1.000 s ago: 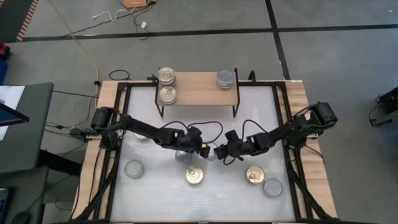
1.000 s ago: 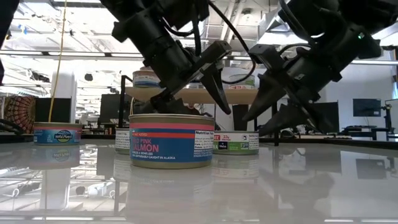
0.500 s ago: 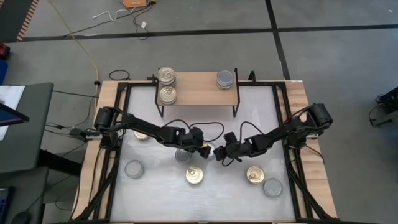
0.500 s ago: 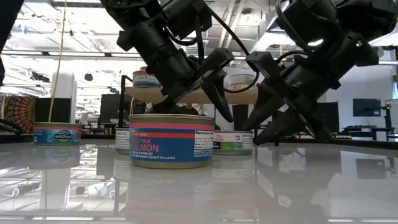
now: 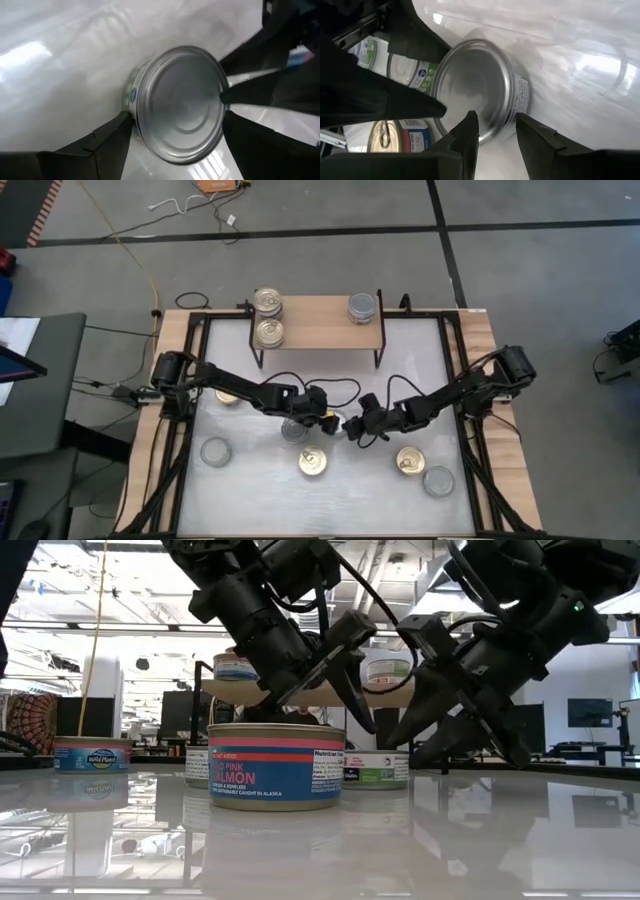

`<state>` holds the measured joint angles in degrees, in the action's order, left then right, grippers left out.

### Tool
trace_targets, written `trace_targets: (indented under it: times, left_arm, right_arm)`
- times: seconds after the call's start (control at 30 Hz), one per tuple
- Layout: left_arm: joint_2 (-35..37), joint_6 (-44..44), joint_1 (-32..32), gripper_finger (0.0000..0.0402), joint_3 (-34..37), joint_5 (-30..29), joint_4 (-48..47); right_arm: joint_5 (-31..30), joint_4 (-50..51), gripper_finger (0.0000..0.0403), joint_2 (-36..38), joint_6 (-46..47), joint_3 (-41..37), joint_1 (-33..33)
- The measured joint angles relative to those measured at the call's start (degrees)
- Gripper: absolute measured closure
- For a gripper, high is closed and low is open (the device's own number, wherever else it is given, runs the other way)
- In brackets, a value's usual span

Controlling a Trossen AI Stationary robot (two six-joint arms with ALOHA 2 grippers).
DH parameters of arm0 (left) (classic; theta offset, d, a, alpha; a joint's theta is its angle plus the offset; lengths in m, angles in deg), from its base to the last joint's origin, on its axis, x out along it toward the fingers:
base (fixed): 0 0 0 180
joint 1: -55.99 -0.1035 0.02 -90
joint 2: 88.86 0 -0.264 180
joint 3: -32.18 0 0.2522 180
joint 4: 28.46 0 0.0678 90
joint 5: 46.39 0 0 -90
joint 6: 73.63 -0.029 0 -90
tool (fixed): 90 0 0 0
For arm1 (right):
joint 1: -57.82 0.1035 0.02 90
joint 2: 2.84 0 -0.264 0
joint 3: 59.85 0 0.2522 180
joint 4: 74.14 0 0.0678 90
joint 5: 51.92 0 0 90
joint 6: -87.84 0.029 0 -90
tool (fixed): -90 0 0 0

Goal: Stack canned seafood by type on shelf
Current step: Put the green white tuna can on the shelf aligned with the stacked green white tuna cans

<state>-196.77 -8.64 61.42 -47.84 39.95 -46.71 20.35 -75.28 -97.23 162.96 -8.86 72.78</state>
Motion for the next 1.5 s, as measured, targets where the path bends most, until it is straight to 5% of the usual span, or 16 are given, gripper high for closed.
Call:
trace_targets:
  times: [0.3,0.6,1.2,1.5]
  left_arm:
    - [0.0,-2.7,-0.1,0.0102,0.0,0.4,0.9]
    - [0.0,-4.1,-0.2,0.0036,0.0,0.4,1.0]
    - [0.1,12.1,2.0,0.0032,0.0,0.6,1.0]
    - [0.1,12.7,3.1,0.0033,0.0,0.5,1.6]
  right_arm:
    - [1.5,-0.6,0.0249,0.0,-0.6,0.0,0.1]
    - [2.1,-0.5,0.0249,0.0,0.8,0.0,0.7]
    - [1.1,0.9,0.0290,-0.5,1.0,0.0,0.3]
    - [0.9,1.0,0.0296,-0.5,-1.0,0.0,0.5]
